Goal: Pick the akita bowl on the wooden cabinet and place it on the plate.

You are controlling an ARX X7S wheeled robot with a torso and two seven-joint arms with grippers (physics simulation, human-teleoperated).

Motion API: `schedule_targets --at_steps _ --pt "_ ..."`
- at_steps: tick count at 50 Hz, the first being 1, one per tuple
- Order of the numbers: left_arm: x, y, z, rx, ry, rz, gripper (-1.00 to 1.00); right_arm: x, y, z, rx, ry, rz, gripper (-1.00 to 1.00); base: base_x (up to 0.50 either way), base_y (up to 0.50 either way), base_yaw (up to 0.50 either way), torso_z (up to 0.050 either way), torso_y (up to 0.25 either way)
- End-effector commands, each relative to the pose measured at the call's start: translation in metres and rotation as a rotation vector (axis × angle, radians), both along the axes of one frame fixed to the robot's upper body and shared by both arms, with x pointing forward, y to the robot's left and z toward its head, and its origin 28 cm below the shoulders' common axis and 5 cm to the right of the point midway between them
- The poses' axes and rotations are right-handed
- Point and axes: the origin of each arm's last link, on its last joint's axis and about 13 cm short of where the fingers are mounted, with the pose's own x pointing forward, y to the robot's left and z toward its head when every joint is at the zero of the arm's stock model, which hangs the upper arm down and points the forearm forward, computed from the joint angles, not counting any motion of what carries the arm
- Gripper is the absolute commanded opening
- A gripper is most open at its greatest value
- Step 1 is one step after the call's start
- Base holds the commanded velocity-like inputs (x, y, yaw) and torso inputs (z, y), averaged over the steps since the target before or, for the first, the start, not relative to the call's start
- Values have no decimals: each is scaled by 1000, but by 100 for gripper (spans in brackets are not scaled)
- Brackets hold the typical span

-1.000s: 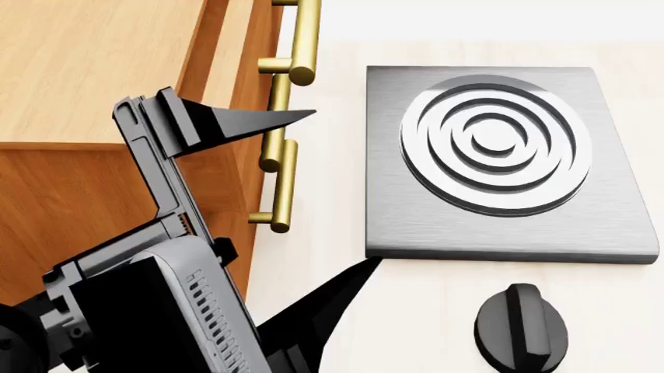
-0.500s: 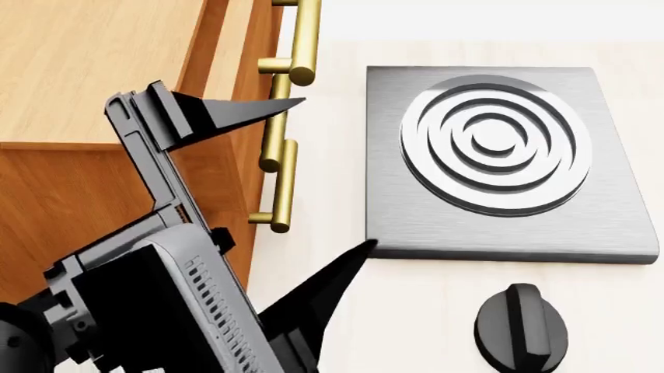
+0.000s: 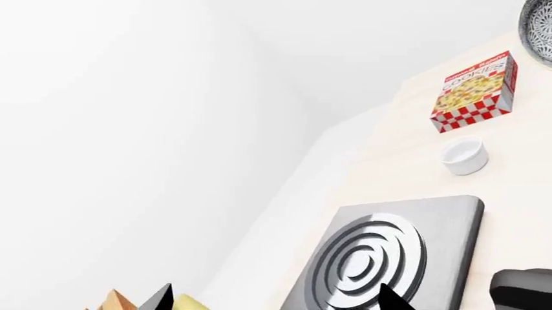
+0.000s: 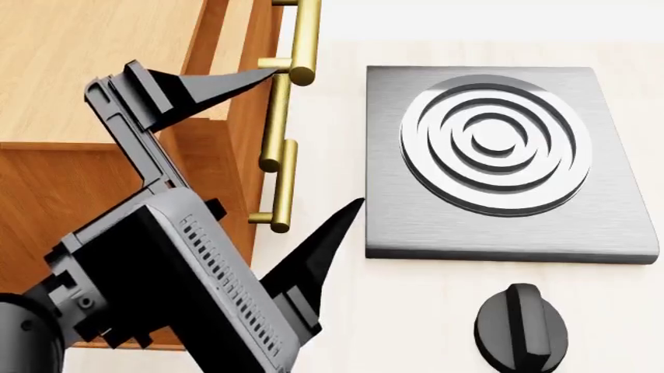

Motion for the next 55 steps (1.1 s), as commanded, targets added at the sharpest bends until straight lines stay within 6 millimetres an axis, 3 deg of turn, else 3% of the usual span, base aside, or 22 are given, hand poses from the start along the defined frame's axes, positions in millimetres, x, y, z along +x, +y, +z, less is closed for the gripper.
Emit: schedule_targets --at_steps 1,27,41,55 --pt "-1 -6 1 -4 0 -40 100 2 -6 4 -61 -12 -18 -100 0 0 0 0 0" --pt "1 -5 1 -7 4 -39 100 12 -25 1 -110 104 -54 -100 0 0 0 0 0" --pt "3 -5 -2 -12 13 -34 100 8 -34 -7 90 72 -17 -100 0 0 0 1 1" --pt "2 -5 -5 -6 16 -34 100 8 -36 -3 103 59 0 -100 0 0 0 0 0"
